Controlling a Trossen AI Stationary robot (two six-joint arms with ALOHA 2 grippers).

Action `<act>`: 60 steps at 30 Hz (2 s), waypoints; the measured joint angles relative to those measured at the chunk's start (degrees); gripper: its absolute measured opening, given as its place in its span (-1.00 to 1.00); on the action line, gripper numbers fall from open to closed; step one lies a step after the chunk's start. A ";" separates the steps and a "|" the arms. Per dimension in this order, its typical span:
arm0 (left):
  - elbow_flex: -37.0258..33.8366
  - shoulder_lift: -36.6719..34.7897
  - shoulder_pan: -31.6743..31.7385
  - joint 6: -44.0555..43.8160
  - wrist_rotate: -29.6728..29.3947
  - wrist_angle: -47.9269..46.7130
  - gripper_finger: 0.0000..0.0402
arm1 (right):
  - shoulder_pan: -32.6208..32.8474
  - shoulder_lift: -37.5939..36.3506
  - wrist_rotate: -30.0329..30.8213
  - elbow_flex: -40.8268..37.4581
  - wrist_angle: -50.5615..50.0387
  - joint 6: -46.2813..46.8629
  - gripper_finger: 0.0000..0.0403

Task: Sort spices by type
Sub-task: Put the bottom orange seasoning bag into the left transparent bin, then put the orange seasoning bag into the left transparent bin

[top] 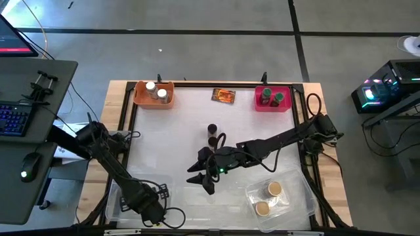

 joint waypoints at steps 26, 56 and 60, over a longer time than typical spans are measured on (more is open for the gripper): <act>11.26 -29.60 9.95 -43.50 -24.28 -6.22 -0.18 | -5.19 -8.12 -5.09 0.00 6.46 -12.15 0.06; -46.08 -63.13 61.49 -66.55 -17.83 81.53 -0.18 | -47.39 -3.16 -0.59 0.00 -32.93 11.55 0.06; -40.11 -55.73 72.84 -65.17 -8.10 81.48 -0.18 | -52.61 0.05 -5.29 0.05 -38.33 7.87 0.06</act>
